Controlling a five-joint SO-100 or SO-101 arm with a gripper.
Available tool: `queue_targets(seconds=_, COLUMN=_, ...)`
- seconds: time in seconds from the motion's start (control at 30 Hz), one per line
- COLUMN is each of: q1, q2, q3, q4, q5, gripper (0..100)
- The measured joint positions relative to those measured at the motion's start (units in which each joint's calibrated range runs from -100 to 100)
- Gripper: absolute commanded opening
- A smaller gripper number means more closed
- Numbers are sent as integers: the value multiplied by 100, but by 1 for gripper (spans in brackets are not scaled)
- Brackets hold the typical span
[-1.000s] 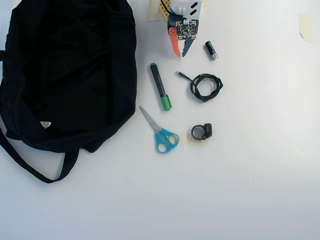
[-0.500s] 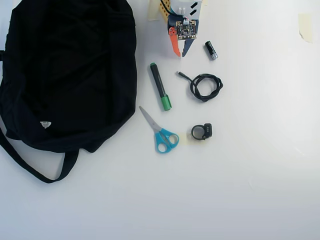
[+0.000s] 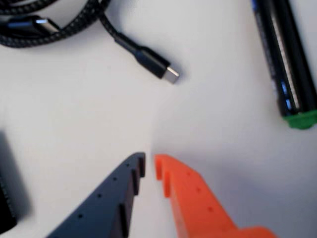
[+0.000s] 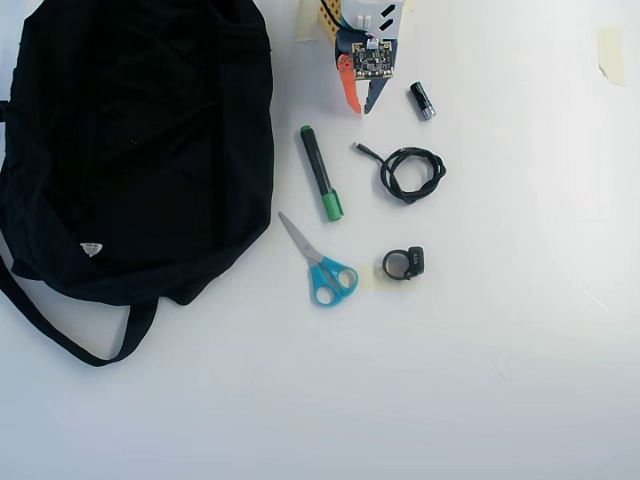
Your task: Put the bike light into the black bag
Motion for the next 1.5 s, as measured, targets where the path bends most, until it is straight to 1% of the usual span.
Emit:
queue_targets(seconds=0.4, q1=-44, q2=0, q3=0, q4=-26, q5=0, gripper=2)
queue_targets(seconds=0.5, q1=-44, q2=8, q3=8, q4=-369, q5=29, gripper=2)
queue_targets(seconds=0.6, q1=-51, q2=116, q3=8, q4=-1142, q5=34, gripper=2)
queue_targets(seconds=0.73, q1=-140, q2=548, q3=-8, q4=-2508, q5=29, gripper=3)
queue_targets(seconds=0.93, q1=-411, q2=1553, q3=-338, q4=-5324, q5=10, gripper=2)
queue_targets(seconds=1.1, q1=-441, q2=2540, q3=-362, q4=-7574, q5=10, gripper=2)
queue_targets(seconds=1.2, q1=-434, q2=3263, q3=-668, q4=-8708, q5=10, gripper=2)
queue_targets(seconds=1.3, q1=-434, q2=4126, q3=-1407, q4=-9111, q5=10, gripper=2)
queue_targets(seconds=1.5, q1=-434, q2=6152, q3=-3648, q4=-9154, q5=10, gripper=2)
